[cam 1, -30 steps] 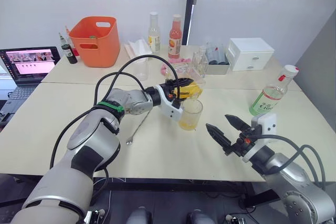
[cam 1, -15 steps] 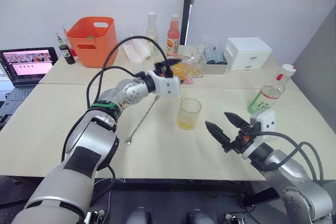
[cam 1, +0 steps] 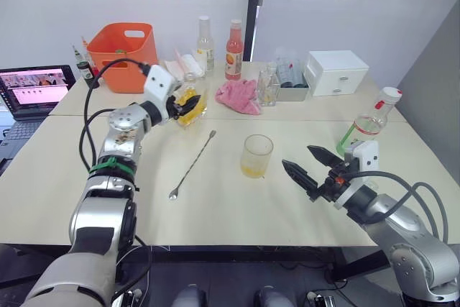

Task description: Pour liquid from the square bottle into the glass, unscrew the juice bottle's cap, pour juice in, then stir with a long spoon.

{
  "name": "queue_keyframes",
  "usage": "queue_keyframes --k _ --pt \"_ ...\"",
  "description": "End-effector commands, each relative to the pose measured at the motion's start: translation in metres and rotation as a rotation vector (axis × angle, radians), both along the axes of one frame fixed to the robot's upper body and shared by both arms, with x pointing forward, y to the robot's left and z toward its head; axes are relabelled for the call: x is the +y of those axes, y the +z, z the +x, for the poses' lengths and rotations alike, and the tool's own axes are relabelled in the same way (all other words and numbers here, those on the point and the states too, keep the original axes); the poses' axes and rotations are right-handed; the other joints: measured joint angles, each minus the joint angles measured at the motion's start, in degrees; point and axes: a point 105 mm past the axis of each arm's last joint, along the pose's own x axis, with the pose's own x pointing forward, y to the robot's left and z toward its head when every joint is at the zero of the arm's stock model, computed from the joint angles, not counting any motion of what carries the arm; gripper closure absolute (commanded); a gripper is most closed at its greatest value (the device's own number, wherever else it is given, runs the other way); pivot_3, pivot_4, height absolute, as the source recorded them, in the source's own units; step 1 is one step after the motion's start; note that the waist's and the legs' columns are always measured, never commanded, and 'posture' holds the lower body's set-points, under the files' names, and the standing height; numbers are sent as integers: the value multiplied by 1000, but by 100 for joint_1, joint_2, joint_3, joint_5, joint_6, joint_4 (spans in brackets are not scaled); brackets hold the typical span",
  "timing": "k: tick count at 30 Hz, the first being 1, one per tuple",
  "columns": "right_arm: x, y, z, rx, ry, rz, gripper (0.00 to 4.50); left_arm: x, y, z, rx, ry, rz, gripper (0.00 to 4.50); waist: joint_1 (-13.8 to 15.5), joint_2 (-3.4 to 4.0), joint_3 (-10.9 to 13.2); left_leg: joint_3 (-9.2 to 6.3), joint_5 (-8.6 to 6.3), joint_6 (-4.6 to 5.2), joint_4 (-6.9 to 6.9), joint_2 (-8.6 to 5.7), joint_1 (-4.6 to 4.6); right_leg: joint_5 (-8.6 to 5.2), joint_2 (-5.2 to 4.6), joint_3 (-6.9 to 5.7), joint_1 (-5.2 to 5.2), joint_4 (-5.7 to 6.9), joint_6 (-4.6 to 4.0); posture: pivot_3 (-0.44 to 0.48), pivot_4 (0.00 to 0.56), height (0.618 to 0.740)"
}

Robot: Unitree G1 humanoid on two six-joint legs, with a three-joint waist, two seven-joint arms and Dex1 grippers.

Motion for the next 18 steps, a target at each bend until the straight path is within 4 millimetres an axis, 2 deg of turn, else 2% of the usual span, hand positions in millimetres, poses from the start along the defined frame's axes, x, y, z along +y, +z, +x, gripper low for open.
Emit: queue_keyframes --k 1,11,18 --pt "0 7 -2 -16 30 -21 0 16 51 -20 -128 76 -126 1697 3 0 0 -3 0 0 0 0 0 0 0 0 0 3 0 0 150 715" --pt "-1 13 -7 -2 175 -142 0 58 23 -62 -29 301 -289 1697 35 0 0 -52 1 -2 12 -2 1 0 -1 0 4 4 -1 0 150 715" --pt "-1 17 -17 16 302 -214 0 62 1 -72 36 340 -318 1697 85 -1 0 -56 1 -2 17 -4 4 0 -2 0 9 -17 -1 0 150 715"
